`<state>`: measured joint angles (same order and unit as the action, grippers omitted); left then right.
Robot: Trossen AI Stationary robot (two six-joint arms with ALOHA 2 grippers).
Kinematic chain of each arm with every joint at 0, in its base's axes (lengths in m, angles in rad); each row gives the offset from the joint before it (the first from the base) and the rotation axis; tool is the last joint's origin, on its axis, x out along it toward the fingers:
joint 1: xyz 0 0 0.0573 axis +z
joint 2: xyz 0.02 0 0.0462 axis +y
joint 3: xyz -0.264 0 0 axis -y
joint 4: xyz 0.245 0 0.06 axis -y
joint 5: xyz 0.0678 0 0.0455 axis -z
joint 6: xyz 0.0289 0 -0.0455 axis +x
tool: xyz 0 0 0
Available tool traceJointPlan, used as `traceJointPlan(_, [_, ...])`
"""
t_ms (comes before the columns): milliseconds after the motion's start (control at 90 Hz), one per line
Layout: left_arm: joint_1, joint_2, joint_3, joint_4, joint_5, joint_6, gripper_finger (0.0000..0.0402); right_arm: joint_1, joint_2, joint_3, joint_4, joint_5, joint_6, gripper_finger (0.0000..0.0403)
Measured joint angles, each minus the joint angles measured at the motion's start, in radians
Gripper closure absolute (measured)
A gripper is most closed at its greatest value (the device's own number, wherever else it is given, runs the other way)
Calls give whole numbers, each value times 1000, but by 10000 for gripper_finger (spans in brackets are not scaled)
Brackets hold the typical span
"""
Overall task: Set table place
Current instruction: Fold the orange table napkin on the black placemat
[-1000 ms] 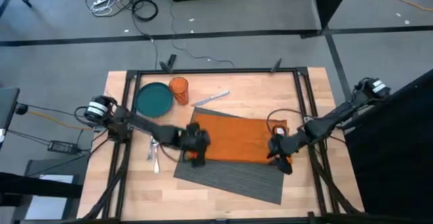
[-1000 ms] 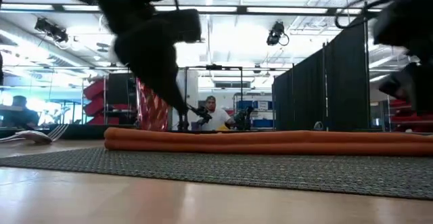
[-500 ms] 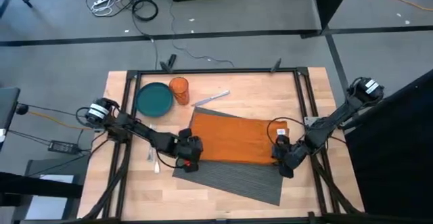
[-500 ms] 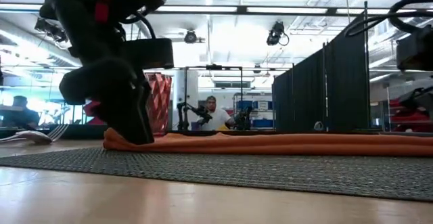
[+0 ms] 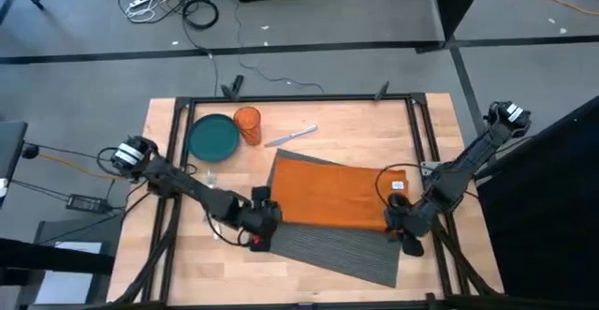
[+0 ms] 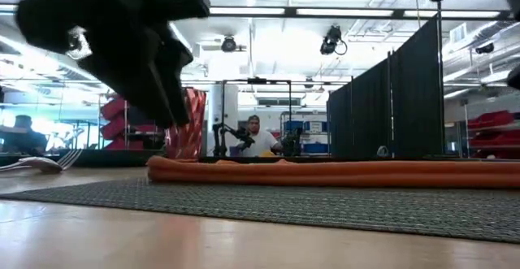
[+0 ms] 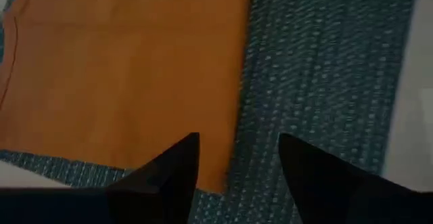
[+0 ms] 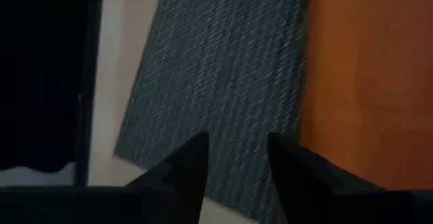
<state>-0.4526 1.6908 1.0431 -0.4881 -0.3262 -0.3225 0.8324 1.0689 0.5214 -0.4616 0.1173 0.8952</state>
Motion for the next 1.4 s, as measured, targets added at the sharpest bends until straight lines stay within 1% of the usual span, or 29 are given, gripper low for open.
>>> traceJointPlan(133, [4,64,-3,-24,-27,25,215,67,54,-1,-76,6,120,273])
traceJointPlan(267, [25,126,0,-6,-44,55,216,105,100,0,-88,5,171,273])
traceJointPlan(389, [43,140,4,-3,-46,57,228,118,118,0,-119,-40,199,273])
traceJointPlan(467, [51,142,6,-6,-50,57,247,118,123,0,-141,-52,210,273])
traceJointPlan(600, [54,145,15,-20,-50,57,296,110,113,26,-158,-81,206,273])
traceJointPlan(722, [54,146,15,-40,-52,57,351,114,110,76,-263,-94,213,273])
traceJointPlan(789, [55,146,15,-59,-54,53,383,118,110,93,-299,-85,230,273])
traceJointPlan(844, [55,146,15,-67,-54,51,395,122,110,94,-294,-57,254,273])
traceJointPlan(933, [55,146,15,-67,-54,49,395,123,111,77,-292,0,265,271])
traceJointPlan(1033, [55,146,15,-64,-54,46,398,112,120,59,-285,3,265,261])
traceJointPlan(1189, [55,146,15,-62,-49,46,401,113,165,37,-187,9,261,236])
traceJointPlan(1278, [55,146,15,-61,-47,48,401,113,207,28,-144,7,220,226])
traceJointPlan(1344, [55,146,15,-61,-47,49,401,112,241,32,-167,14,221,225])
traceJointPlan(1400, [55,146,15,-61,-46,50,401,110,267,39,-194,10,235,234])
